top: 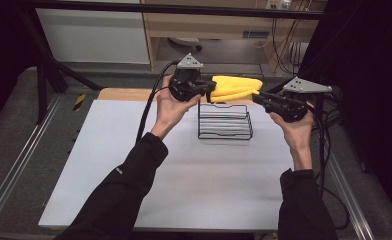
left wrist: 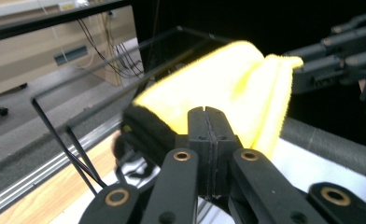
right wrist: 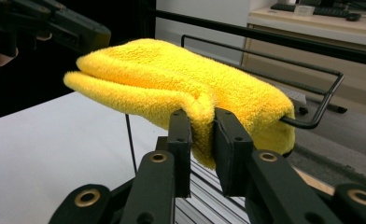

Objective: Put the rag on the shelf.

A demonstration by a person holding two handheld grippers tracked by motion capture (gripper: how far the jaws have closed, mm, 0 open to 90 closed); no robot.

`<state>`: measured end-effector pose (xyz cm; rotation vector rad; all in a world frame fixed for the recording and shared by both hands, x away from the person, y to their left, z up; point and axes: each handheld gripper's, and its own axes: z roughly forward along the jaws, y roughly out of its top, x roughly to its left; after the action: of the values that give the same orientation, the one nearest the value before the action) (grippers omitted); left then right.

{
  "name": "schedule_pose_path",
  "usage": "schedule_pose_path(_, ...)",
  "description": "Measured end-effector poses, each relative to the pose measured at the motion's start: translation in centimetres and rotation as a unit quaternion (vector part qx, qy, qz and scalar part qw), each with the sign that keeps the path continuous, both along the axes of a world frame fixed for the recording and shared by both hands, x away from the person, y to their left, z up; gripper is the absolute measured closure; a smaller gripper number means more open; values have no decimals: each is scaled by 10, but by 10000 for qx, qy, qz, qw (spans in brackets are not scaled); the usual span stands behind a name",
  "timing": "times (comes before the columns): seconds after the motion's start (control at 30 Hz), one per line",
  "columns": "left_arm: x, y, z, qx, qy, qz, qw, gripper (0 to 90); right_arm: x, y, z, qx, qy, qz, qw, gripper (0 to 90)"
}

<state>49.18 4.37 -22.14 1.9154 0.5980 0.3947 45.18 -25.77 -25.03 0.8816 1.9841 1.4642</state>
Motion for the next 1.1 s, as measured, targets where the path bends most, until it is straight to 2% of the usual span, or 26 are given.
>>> schedule_pose_path(0.17, 1, -1, -10, 98, 85, -17, 9999, 898, -1, 2, -2, -35, 76, -2, 10000, 702)
schedule_pose_path(0.23, 1, -1, -12, 105, 91, -16, 9999, 898, -2, 2, -1, 16, 54, -35, 10000, 629)
schedule_pose_path(0.4, 2, -1, -16, 129, 74, 19, 9999, 899, -3, 6, 10, 209, -96, -61, 9997, 490)
schedule_pose_path(0.5, 2, -2, -17, 136, 86, 30, 9999, 899, -4, 10, 16, 294, -186, -71, 9994, 477)
schedule_pose_path(0.57, 2, -3, -18, 224, 28, 52, 9997, 899, -3, 13, 18, 316, -157, -43, 9994, 517)
schedule_pose_path(0.63, 1, -3, -21, 259, -22, 67, 9996, 898, -2, 15, 16, 260, -45, 15, 9996, 636)
schedule_pose_path(0.67, 1, -3, -23, 260, -28, 70, 9996, 898, -2, 16, 13, 247, 67, 41, 9997, 721)
schedule_pose_path(0.73, 1, -3, -26, 287, -23, 73, 9996, 898, 0, 16, 6, 201, 306, 30, 9993, 830)
schedule_pose_path(0.8, 2, -3, -30, 285, -31, 75, 9996, 898, 2, 14, -3, 167, 500, -37, 9986, 892)
schedule_pose_path(0.9, 3, -3, -35, 309, -4, 88, 9995, 897, 6, 12, -16, 122, 701, -149, 9974, 900)
schedule_pose_path(1.1, 7, -5, -40, 269, -6, 130, 9996, 897, 12, 8, -31, 128, 674, -415, 9968, 892)
